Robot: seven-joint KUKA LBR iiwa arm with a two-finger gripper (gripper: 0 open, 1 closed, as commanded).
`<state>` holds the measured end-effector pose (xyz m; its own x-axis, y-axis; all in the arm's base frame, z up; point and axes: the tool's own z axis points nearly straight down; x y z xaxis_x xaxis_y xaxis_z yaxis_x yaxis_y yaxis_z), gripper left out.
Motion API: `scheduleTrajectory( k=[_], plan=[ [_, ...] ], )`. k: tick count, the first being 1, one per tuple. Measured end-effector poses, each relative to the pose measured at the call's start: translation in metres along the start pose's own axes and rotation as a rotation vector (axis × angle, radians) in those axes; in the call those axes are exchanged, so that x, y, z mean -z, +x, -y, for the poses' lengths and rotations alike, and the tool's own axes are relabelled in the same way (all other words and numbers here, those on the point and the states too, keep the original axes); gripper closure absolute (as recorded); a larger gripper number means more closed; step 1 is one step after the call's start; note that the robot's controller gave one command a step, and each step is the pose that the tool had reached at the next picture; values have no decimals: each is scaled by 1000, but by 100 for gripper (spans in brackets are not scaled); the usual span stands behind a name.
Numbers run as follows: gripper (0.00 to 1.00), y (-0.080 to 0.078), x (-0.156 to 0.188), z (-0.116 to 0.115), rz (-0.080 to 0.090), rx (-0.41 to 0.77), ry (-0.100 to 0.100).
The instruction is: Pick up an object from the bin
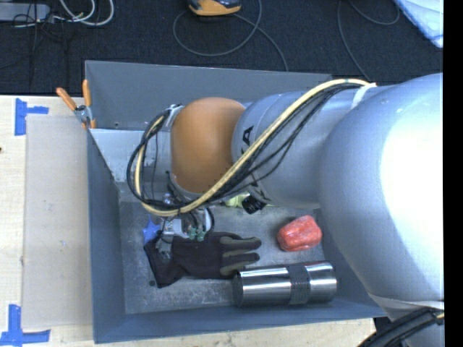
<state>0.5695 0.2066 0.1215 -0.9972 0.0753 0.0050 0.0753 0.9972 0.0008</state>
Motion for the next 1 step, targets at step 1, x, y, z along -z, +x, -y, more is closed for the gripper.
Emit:
scheduleTrajectory(
  k=[1],
  plan=[
    [100, -3, 49, -31, 9, 16, -4]
  ],
)
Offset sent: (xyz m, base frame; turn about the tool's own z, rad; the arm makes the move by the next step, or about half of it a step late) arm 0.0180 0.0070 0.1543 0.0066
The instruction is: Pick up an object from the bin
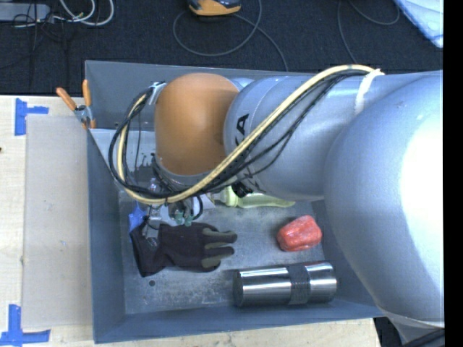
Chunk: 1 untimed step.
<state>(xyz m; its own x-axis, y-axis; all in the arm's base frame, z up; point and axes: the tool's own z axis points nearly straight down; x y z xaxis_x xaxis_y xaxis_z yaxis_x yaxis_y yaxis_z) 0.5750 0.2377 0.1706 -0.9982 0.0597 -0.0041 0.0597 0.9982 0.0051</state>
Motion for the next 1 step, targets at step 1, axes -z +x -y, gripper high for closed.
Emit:
scheduleTrajectory(
  k=[1],
  plan=[
    [100, -2, 4, -1, 1, 1, -3]
  ],
)
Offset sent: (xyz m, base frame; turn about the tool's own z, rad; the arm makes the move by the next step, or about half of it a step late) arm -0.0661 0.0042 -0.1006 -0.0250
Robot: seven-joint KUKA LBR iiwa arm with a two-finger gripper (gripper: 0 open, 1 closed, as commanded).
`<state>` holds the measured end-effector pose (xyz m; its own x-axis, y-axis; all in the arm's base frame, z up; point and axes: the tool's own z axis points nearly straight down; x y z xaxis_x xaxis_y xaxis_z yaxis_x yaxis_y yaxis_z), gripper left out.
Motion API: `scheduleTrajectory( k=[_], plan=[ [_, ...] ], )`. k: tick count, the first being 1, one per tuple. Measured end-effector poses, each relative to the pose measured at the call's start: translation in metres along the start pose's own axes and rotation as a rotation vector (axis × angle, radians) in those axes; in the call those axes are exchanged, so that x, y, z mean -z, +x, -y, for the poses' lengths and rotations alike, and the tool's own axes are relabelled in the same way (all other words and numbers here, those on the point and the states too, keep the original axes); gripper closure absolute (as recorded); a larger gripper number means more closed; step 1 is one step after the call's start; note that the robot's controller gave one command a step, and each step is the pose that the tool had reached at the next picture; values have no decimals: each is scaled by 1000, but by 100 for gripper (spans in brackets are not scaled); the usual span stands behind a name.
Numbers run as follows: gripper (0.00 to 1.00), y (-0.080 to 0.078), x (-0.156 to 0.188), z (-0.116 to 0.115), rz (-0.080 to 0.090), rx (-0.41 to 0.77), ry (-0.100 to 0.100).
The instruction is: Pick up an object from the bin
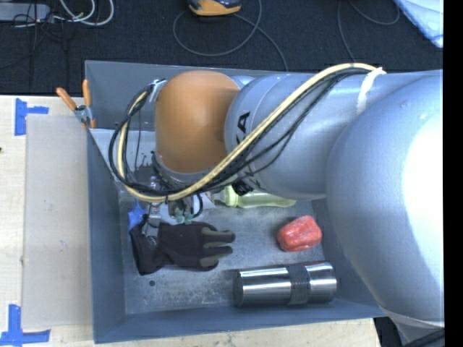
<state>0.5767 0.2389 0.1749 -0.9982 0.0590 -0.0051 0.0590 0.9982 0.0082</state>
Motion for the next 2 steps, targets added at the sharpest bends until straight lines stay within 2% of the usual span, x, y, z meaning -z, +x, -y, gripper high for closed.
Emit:
scheduleTrajectory(
  k=[1, 2],
  plan=[
    [100, 67, -102, 1, 1, 24, 1],
    [100, 67, -102, 1, 1, 23, 1]
  ],
)
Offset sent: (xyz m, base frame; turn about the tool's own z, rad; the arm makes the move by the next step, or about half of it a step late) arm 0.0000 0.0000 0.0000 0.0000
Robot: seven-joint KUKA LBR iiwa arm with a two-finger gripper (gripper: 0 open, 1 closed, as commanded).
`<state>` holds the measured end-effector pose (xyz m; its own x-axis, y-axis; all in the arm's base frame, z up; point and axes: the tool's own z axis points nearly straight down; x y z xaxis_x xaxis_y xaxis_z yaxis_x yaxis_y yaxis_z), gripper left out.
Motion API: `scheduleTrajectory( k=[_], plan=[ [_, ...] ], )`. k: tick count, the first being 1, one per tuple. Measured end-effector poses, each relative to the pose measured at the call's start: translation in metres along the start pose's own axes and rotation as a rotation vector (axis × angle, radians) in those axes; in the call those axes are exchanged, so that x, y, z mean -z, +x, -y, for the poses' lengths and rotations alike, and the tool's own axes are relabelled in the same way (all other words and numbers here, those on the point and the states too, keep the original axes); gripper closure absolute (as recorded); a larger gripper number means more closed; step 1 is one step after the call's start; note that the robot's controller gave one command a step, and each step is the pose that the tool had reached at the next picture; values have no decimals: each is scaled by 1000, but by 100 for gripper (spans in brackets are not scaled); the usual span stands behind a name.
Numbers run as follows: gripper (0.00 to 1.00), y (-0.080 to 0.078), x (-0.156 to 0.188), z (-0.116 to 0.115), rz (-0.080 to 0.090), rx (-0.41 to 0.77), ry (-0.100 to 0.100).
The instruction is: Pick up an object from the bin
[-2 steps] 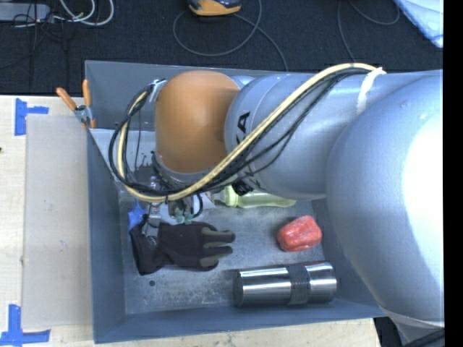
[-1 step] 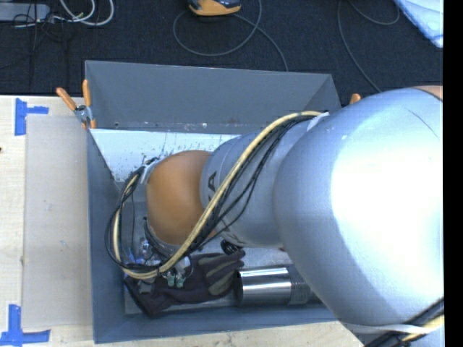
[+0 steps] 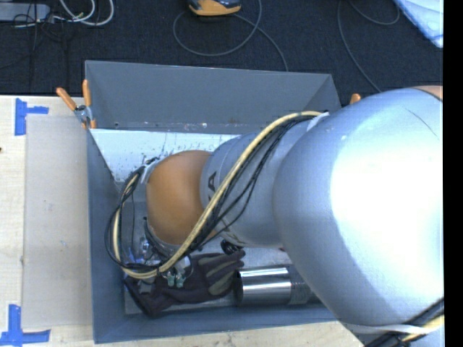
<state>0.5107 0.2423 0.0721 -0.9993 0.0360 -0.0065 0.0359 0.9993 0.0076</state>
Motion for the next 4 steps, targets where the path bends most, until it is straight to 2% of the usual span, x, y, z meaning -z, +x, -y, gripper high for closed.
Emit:
scheduleTrajectory(
  k=[1, 2, 3, 4],
  plan=[
    [100, 3, 21, -2, -2, -18, 1],
    [100, 1, 71, 1, -4, -9, 2],
    [100, 3, 23, 18, 4, 12, -2],
    [100, 3, -3, 22, 4, 118, -4]
  ],
)
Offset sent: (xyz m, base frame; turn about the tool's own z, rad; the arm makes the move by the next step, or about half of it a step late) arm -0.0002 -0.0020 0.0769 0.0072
